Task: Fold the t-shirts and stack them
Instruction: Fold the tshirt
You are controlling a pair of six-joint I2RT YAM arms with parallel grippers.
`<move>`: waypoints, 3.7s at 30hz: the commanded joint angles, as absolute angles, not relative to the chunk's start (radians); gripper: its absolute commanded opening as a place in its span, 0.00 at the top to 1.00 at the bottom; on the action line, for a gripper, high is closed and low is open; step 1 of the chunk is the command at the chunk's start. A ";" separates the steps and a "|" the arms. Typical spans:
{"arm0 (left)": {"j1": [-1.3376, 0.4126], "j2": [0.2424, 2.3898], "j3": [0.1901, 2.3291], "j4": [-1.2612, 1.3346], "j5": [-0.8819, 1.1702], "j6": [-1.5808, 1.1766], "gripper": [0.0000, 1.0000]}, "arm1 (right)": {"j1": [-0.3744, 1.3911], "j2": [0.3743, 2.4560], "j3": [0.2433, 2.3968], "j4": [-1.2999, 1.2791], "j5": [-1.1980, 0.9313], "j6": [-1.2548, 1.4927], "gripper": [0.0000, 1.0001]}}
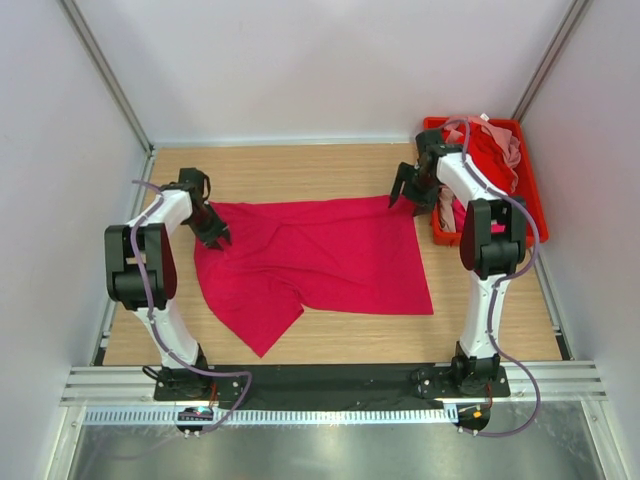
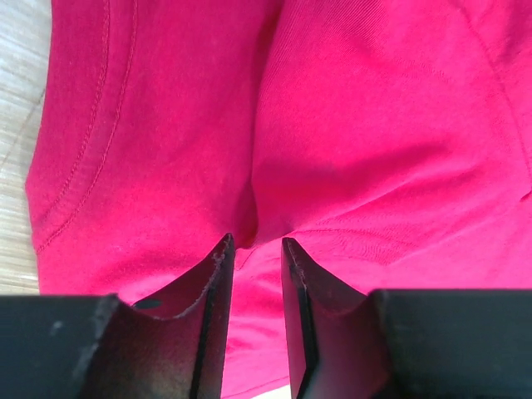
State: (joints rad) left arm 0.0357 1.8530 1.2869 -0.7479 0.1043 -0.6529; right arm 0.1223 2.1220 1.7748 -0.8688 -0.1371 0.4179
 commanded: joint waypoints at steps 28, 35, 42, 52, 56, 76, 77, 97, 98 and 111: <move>0.037 1.760 1.344 -0.739 0.143 -0.666 1.00 | 0.120 2.206 1.908 -0.804 0.072 0.442 0.52; 0.075 1.701 1.388 -0.762 0.095 -0.686 1.00 | 0.120 2.181 1.872 -0.813 0.038 0.448 0.46; 0.107 1.707 1.436 -0.769 0.101 -0.707 1.00 | 0.120 2.177 1.844 -0.801 0.045 0.440 0.44; 0.106 1.749 1.448 -0.772 0.141 -0.707 1.00 | 0.118 2.236 1.904 -0.790 0.070 0.400 0.53; 0.107 1.755 1.451 -0.772 0.147 -0.707 1.00 | 0.117 2.261 1.930 -0.798 0.089 0.380 0.52; 0.107 1.746 1.491 -0.804 0.144 -0.701 1.00 | 0.101 2.275 2.054 -0.885 0.083 0.406 0.98; 0.106 1.743 1.494 -0.807 0.143 -0.700 1.00 | 0.101 2.273 2.071 -0.903 0.078 0.411 0.99; 0.110 1.677 1.493 -0.927 0.109 -0.699 1.00 | 0.101 2.220 2.059 -1.134 -0.054 0.420 0.99; 0.115 1.674 1.485 -0.927 0.113 -0.699 1.00 | 0.103 2.220 2.054 -1.138 -0.052 0.420 0.99; 0.123 1.631 1.375 -0.908 0.143 -0.698 1.00 | 0.101 2.204 2.003 -1.118 -0.020 0.399 0.99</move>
